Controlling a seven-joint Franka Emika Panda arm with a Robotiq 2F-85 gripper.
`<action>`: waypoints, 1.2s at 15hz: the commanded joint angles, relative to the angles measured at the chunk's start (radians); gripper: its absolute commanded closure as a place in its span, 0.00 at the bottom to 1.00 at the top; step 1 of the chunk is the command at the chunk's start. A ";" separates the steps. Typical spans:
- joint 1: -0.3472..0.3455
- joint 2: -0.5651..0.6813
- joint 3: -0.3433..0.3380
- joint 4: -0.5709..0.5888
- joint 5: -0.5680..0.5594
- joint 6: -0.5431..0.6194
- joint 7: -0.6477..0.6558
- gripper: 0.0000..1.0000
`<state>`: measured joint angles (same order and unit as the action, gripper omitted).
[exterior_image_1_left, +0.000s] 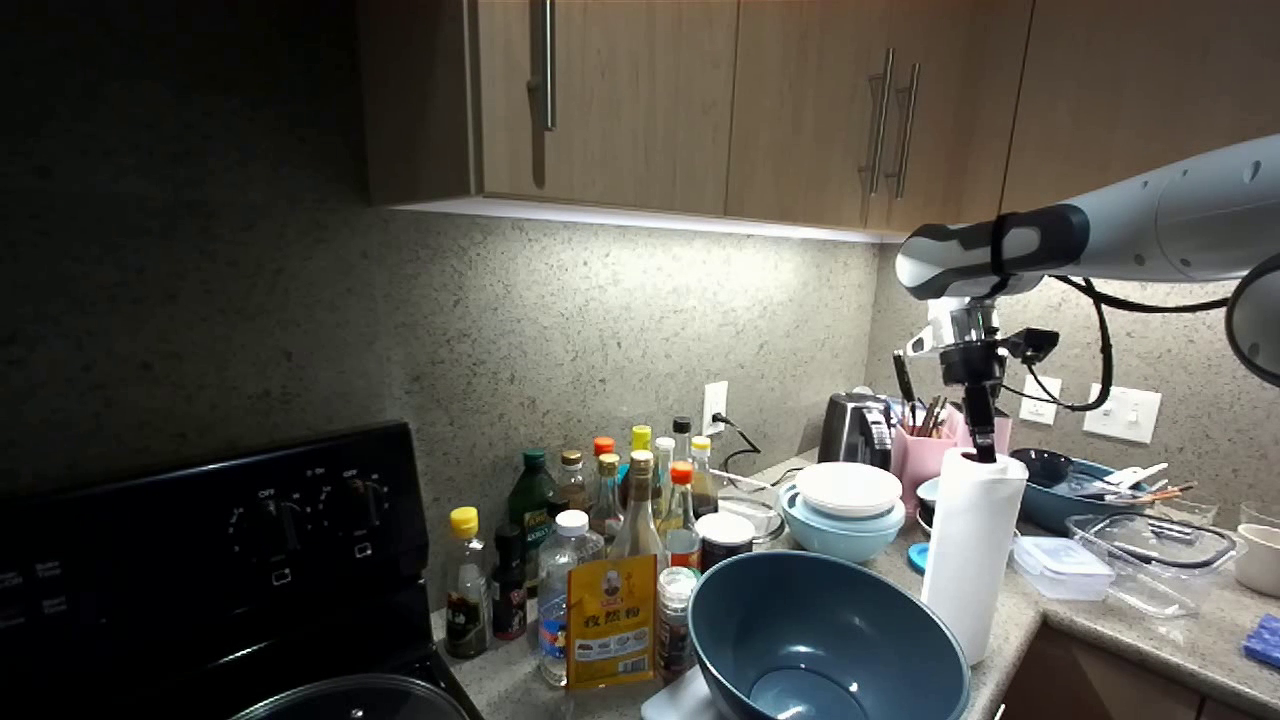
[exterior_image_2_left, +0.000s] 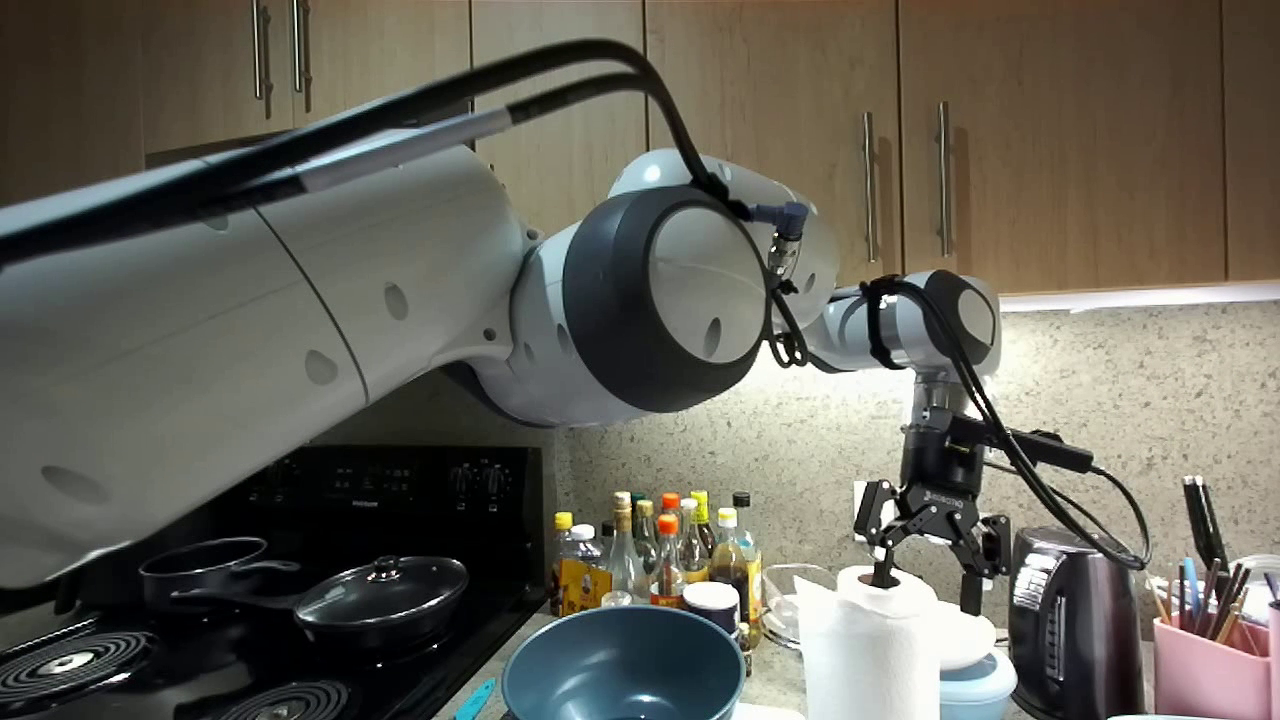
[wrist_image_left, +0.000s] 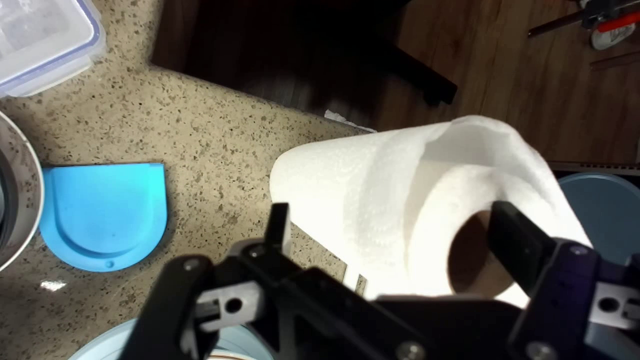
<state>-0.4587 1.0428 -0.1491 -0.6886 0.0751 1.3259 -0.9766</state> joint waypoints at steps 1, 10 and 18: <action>0.000 0.000 0.000 0.000 0.000 0.000 0.000 0.00; -0.002 0.000 0.003 0.001 0.001 0.028 -0.011 0.33; -0.003 0.002 0.002 0.002 0.004 0.043 -0.001 0.87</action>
<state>-0.4586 1.0446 -0.1483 -0.6851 0.0750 1.3488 -0.9775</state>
